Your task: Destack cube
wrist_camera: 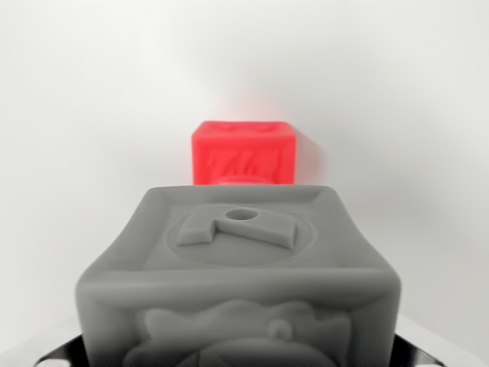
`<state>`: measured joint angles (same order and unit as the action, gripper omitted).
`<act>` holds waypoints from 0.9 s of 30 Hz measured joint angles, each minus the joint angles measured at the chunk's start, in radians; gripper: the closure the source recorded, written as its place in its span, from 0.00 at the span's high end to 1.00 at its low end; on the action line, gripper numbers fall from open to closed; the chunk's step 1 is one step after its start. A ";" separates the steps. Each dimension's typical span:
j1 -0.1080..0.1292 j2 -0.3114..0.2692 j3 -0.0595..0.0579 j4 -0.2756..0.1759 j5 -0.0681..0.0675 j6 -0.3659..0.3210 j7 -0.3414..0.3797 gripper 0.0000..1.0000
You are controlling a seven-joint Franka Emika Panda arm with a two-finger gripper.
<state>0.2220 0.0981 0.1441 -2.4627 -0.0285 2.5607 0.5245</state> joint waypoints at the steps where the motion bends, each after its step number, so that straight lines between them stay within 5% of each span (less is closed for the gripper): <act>1: 0.000 -0.003 0.000 0.000 0.001 -0.004 -0.001 0.00; 21: 0.001 -0.133 0.000 0.028 0.030 -0.153 -0.022 0.00; 27: -0.006 -0.133 -0.013 0.015 0.031 -0.151 -0.023 0.00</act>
<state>0.2157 -0.0352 0.1316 -2.4475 0.0023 2.4095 0.5013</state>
